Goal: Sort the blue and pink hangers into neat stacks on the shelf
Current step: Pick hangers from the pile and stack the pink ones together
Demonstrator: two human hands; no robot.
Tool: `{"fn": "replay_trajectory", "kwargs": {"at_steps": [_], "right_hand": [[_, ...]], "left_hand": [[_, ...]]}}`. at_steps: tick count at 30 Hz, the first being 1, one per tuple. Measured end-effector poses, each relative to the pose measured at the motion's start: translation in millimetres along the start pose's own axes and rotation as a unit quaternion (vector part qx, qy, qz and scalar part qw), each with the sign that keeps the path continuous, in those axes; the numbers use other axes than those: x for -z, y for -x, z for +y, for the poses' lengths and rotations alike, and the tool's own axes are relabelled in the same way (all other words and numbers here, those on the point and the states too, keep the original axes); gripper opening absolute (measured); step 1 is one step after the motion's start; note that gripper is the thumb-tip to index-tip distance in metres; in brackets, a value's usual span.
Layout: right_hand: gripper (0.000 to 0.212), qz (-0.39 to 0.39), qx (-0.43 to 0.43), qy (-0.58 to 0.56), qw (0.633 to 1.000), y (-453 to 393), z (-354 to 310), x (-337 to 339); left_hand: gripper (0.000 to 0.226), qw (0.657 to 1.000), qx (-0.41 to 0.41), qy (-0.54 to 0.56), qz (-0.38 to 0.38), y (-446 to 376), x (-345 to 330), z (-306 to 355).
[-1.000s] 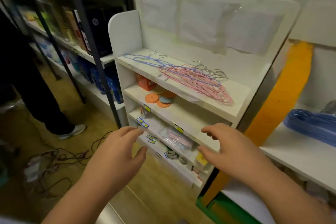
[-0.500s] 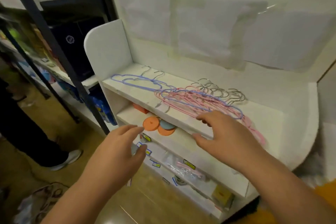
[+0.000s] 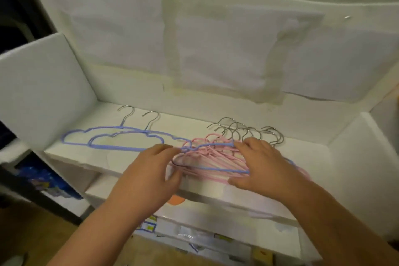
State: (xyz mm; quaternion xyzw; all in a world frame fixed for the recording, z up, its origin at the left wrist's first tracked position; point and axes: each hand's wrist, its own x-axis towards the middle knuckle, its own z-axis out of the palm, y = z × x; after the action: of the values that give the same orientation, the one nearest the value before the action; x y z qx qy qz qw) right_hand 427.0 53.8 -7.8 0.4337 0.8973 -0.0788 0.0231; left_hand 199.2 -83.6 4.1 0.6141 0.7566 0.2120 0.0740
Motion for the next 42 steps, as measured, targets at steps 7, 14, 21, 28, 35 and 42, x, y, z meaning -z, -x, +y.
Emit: {"fn": "replay_trajectory", "kwargs": {"at_steps": [7,14,21,28,35,42], "right_hand": [[0.101,-0.054,0.01,0.032,0.998,-27.2,-3.2,6.0],[0.104,-0.068,0.015,0.003,0.998,-28.3,0.9,4.6],[0.095,-0.023,-0.017,-0.029,0.999,-11.5,-1.3,15.1],[0.1,0.041,-0.105,-0.113,0.987,41.9,9.3,27.6],[0.096,0.054,-0.165,-0.123,0.977,72.6,19.6,38.1],[0.103,0.074,-0.177,-0.129,0.973,80.0,27.3,46.6]], "left_hand": [[0.042,0.997,-0.066,0.023,-0.035,-40.1,-0.6,-27.1],[0.043,0.994,-0.094,0.029,-0.051,-54.7,0.7,-49.9],[0.035,0.995,-0.073,0.049,-0.042,-68.7,-12.7,-66.9],[0.045,0.983,-0.147,0.043,-0.103,-80.0,-31.4,-34.7],[0.073,0.958,-0.261,-0.023,-0.114,-94.9,-55.3,22.8],[0.099,0.925,-0.334,-0.069,-0.168,-112.6,-76.3,57.5]]}}
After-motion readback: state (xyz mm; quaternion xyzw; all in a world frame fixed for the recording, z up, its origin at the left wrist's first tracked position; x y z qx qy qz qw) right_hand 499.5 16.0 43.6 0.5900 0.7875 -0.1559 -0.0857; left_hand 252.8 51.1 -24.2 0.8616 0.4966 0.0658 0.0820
